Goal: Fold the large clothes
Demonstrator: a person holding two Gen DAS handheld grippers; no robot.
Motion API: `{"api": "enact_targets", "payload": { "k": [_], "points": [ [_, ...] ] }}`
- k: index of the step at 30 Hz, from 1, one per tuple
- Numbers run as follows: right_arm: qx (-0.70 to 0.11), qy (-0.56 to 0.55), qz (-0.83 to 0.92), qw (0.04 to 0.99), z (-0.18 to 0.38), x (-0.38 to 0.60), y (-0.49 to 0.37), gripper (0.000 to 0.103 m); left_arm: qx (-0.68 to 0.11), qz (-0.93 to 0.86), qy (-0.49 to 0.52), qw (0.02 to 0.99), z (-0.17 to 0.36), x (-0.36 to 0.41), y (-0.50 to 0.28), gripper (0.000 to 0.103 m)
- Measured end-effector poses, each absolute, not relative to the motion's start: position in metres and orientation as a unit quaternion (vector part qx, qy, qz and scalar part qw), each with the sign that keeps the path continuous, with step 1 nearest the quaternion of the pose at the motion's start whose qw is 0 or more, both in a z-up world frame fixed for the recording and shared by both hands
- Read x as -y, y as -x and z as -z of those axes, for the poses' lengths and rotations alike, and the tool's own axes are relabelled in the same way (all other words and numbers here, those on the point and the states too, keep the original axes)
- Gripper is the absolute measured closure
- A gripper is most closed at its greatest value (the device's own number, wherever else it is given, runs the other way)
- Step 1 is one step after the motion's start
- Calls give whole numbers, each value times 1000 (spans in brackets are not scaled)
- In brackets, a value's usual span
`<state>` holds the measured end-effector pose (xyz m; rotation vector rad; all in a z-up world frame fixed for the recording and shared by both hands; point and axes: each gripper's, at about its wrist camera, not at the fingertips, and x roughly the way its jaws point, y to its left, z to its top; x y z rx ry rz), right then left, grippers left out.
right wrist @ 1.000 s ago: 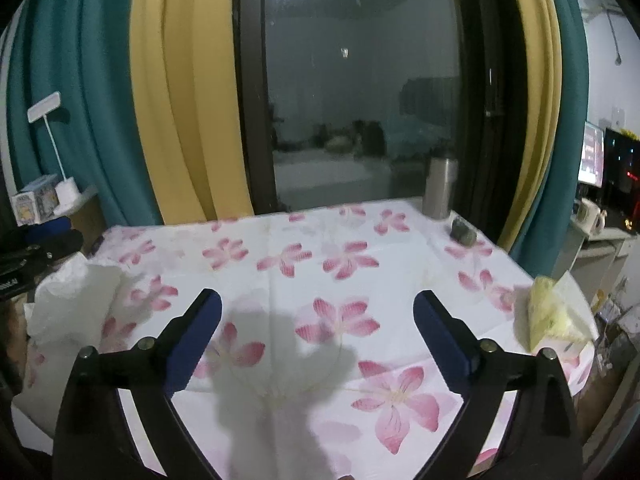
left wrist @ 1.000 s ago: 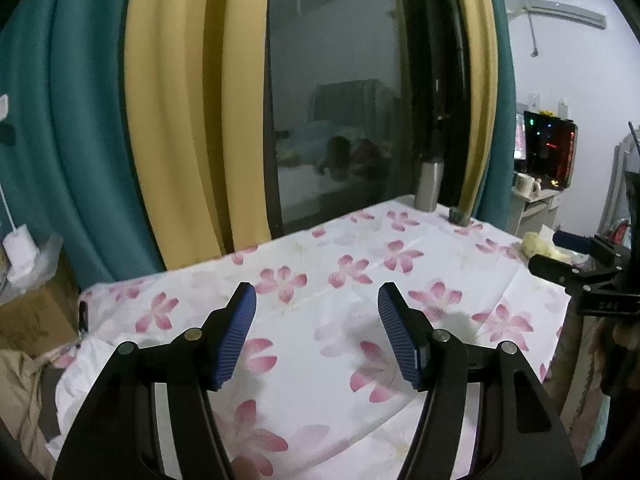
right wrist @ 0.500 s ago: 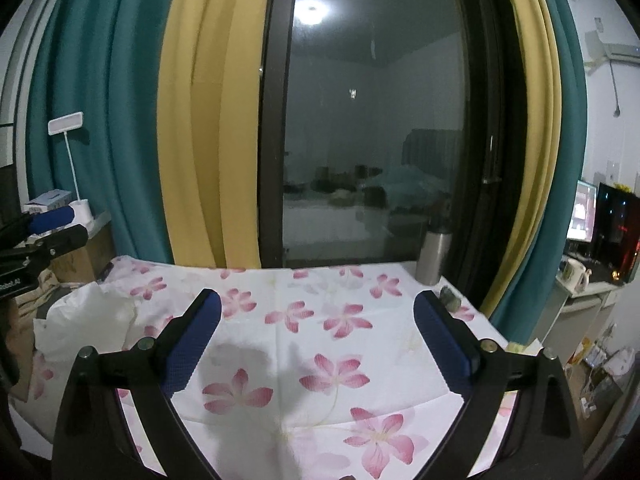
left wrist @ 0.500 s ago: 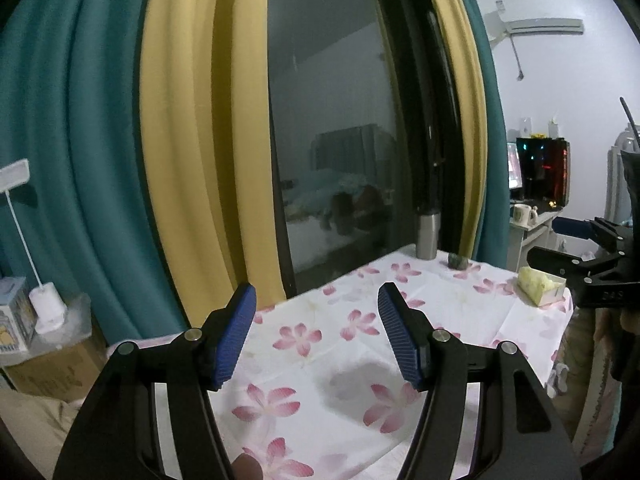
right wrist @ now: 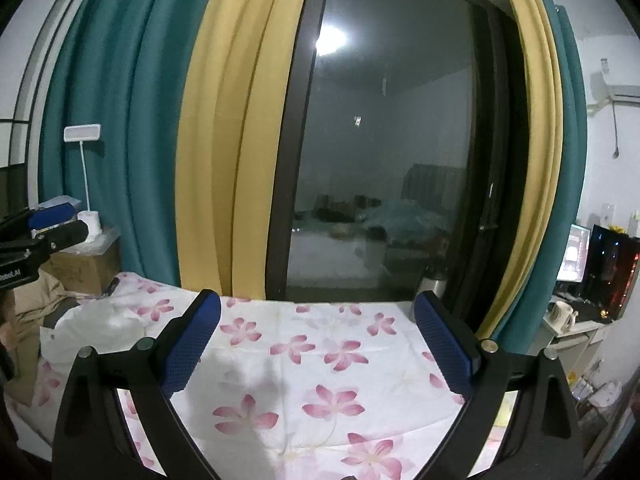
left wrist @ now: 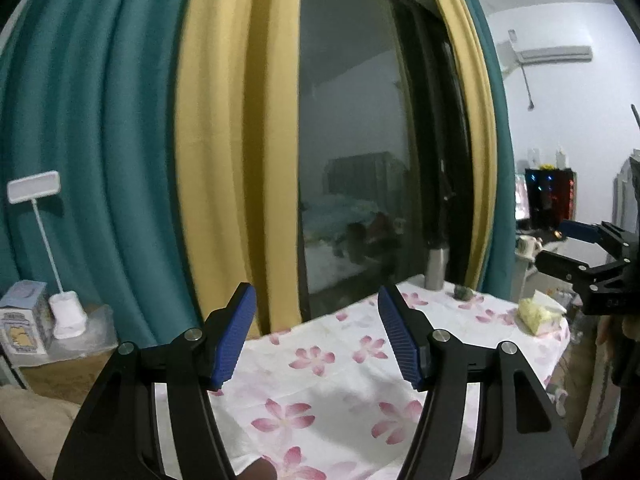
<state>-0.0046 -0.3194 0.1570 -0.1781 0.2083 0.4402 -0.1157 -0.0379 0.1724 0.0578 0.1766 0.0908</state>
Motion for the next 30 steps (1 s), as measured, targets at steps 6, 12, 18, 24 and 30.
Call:
{"api": "enact_targets", "payload": {
  "k": [6, 12, 18, 24, 30],
  "points": [
    [-84, 91, -214, 969, -171, 321, 24, 6, -56, -73, -23, 995, -184, 28, 144, 36],
    [-62, 91, -217, 970, -181, 319, 44, 1, -35, -100, -3, 994, -191, 14, 168, 36],
    [-56, 83, -224, 969, -182, 316, 58, 1, -20, -124, 9, 992, -194, 2, 193, 36],
    [-65, 68, -231, 968, -173, 315, 64, 1, -30, -127, 21, 991, -186, -5, 201, 36],
    [-82, 66, -235, 966, -164, 313, 59, 1, -62, -124, 34, 990, -170, -7, 194, 35]
  ]
}}
